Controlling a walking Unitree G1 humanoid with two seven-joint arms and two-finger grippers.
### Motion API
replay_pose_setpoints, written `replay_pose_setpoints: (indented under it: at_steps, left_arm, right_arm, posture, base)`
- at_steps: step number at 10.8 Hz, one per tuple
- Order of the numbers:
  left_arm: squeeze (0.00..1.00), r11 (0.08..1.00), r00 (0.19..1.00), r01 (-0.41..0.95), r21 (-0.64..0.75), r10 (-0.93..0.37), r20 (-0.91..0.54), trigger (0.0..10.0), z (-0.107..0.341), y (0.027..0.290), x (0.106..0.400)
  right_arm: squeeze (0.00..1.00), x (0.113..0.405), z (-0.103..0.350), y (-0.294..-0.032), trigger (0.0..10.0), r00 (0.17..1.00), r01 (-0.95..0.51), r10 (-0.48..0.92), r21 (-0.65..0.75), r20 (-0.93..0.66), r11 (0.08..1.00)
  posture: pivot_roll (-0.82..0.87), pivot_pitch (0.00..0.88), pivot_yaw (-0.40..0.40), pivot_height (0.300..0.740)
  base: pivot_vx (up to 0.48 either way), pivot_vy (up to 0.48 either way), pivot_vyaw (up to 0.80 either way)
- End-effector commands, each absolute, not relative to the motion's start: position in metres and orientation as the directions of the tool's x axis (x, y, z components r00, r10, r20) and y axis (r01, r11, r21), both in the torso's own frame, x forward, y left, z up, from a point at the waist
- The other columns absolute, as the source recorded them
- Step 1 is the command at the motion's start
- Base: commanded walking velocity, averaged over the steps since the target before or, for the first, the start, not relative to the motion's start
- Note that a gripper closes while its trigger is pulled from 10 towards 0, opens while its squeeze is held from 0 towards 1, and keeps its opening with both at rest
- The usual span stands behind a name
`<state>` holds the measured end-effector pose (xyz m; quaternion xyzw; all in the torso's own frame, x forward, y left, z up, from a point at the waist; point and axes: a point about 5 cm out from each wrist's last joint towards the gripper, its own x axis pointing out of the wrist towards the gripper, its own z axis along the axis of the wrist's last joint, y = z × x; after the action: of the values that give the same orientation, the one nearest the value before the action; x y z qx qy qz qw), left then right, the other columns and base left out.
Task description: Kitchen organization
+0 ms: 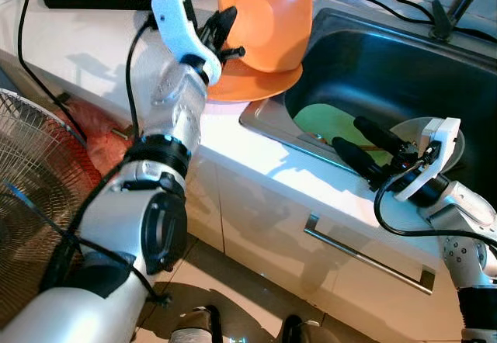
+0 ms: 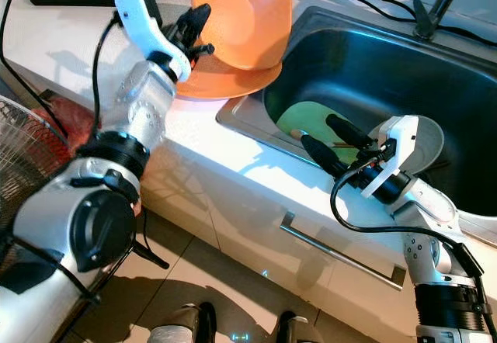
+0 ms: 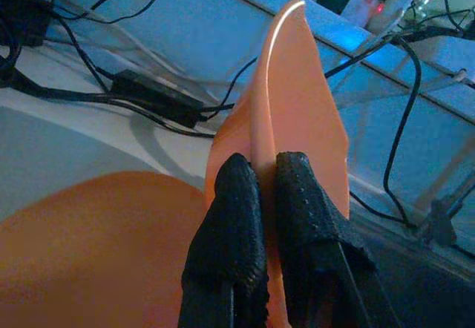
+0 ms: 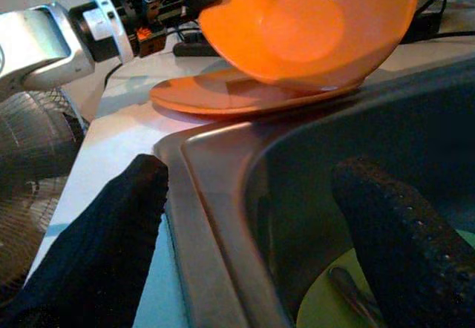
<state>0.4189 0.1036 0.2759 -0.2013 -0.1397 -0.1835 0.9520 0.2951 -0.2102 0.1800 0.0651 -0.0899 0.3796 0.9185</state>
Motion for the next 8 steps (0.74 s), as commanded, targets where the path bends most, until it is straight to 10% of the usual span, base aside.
replay_pose_setpoints:
  at_steps: [1, 8]
  left_arm:
    - [0.00, 0.846, 0.862, 0.449, -0.286, -0.326, 0.389, 10.0, 0.286, 0.098, 0.416]
    - [0.00, 0.779, 0.671, 0.602, -0.175, -0.375, 0.639, 10.0, 0.349, 0.078, 0.393]
  right_arm:
    - [0.00, 0.295, 0.179, -0.213, 10.0, 0.707, -0.698, 0.677, 0.047, 0.205, 0.715]
    - [0.00, 0.296, 0.181, -0.214, 10.0, 0.715, -0.687, 0.664, 0.045, 0.220, 0.725]
  posture:
    - [0.02, 0.188, -0.007, 0.740]
    - [0.01, 0.177, -0.001, 0.740]
  base:
    - [0.000, 0.000, 0.00]
    - [0.000, 0.000, 0.00]
